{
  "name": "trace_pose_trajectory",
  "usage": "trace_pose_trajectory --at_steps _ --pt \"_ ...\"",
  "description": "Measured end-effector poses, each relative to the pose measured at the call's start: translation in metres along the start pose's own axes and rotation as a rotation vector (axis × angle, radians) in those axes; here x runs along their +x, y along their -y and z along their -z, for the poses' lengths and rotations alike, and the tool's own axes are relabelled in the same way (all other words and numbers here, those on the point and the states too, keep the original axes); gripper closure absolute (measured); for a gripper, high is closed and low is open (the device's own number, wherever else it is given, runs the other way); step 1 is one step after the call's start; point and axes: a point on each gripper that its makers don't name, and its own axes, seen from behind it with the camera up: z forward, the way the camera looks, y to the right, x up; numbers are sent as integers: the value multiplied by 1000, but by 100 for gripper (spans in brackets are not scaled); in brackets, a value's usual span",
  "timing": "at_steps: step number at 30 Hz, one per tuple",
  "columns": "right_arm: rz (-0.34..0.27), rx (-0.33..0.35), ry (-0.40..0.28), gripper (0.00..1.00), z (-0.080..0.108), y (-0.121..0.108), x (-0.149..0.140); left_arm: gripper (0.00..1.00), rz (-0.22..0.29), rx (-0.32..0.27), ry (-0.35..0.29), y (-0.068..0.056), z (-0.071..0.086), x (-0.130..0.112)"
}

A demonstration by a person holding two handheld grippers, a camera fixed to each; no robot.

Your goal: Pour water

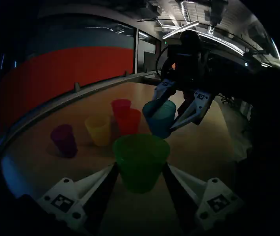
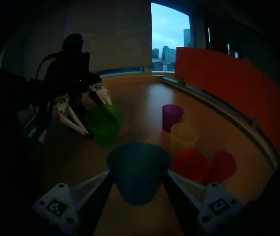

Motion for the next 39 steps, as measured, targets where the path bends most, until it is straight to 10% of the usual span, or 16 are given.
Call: trace_pose_trajectory --at_steps 39 --pt "17 70 86 13 -16 11 -26 21 -40 -60 163 3 -15 -39"
